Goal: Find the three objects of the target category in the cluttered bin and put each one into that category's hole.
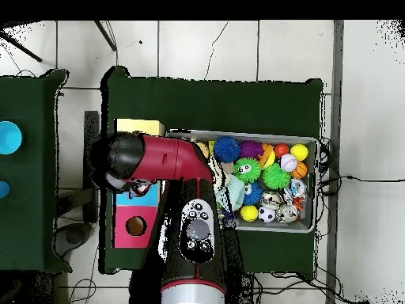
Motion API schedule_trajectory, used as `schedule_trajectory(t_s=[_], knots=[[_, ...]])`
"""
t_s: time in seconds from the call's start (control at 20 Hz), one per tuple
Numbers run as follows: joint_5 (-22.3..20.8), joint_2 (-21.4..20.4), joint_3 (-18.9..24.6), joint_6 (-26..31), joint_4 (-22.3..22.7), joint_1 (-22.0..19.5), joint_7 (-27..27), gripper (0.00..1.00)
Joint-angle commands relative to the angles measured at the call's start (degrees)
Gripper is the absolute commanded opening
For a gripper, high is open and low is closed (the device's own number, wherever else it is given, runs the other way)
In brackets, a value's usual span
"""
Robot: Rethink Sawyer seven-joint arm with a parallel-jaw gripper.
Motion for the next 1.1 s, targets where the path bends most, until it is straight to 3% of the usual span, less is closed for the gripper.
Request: schedule_trajectory(t_s=[0.05,1.1], knots=[[-0.6,2.3,3.6,-2.0,2.2,-2.5,1.5,0.00],[-0.5,2.1,3.6,-1.5,2.1,-2.2,2.2,0.00]])
